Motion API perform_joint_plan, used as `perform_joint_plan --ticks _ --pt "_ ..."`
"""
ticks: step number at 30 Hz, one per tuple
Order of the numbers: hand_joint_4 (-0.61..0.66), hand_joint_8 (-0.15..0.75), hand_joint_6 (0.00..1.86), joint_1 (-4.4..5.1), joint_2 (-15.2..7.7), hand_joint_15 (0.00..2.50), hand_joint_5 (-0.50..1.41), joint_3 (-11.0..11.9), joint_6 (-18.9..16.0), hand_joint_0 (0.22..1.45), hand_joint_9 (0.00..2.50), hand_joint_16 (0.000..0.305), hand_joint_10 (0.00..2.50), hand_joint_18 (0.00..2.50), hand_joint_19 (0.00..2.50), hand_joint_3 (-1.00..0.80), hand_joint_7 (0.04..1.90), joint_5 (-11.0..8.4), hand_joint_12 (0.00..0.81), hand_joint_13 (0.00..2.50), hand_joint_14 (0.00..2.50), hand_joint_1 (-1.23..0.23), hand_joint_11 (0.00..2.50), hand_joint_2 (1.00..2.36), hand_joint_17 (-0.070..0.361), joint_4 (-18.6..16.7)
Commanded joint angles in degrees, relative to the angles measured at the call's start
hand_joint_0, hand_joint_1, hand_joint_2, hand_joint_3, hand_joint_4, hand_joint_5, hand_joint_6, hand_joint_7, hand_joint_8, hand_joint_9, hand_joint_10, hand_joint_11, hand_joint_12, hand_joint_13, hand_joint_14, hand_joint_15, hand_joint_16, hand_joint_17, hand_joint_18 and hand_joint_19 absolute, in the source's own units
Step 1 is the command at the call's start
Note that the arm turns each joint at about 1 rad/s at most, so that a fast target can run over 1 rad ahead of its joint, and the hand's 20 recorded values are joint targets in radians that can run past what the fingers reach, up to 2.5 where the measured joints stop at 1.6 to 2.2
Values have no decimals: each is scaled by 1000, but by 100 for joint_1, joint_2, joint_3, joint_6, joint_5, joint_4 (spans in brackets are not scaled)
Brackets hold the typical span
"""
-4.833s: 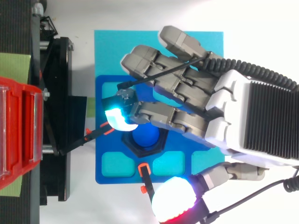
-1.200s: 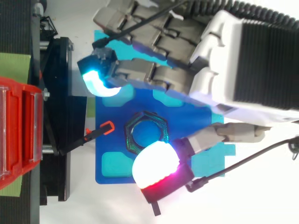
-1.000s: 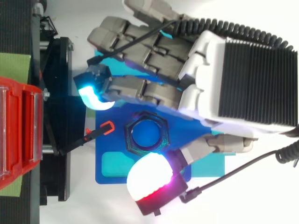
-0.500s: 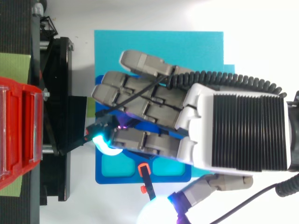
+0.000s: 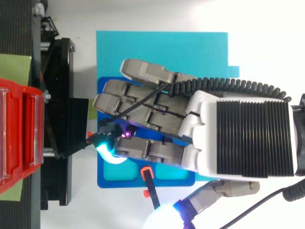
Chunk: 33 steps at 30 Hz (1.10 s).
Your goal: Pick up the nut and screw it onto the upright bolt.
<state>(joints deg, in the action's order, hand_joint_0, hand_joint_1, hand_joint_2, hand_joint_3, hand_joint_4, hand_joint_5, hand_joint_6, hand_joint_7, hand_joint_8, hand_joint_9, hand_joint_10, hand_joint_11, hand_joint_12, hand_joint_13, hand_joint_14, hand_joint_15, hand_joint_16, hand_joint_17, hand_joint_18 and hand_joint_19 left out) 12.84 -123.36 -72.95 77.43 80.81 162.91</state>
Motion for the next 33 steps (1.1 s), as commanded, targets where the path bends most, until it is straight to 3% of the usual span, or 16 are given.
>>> perform_joint_plan --ticks 1,12,22,33 --pt "257 270 503 -45 -4 0 -158 0 0 431 188 46 0 0 0 -500 757 5 352 0 0 -18 0 1000 104 -14" --pt "320 296 503 -168 -4 0 -143 0 9 437 292 38 0 0 0 -500 767 93 305 66 0 -89 0 1000 86 -40" --pt "363 309 504 -344 -4 0 -86 0 44 460 495 33 0 132 0 -500 925 304 266 238 0 -130 0 1000 73 13" --pt "286 290 505 -484 -4 0 -1 0 53 477 705 30 0 232 0 -500 1130 427 241 374 0 -117 0 1000 68 57"
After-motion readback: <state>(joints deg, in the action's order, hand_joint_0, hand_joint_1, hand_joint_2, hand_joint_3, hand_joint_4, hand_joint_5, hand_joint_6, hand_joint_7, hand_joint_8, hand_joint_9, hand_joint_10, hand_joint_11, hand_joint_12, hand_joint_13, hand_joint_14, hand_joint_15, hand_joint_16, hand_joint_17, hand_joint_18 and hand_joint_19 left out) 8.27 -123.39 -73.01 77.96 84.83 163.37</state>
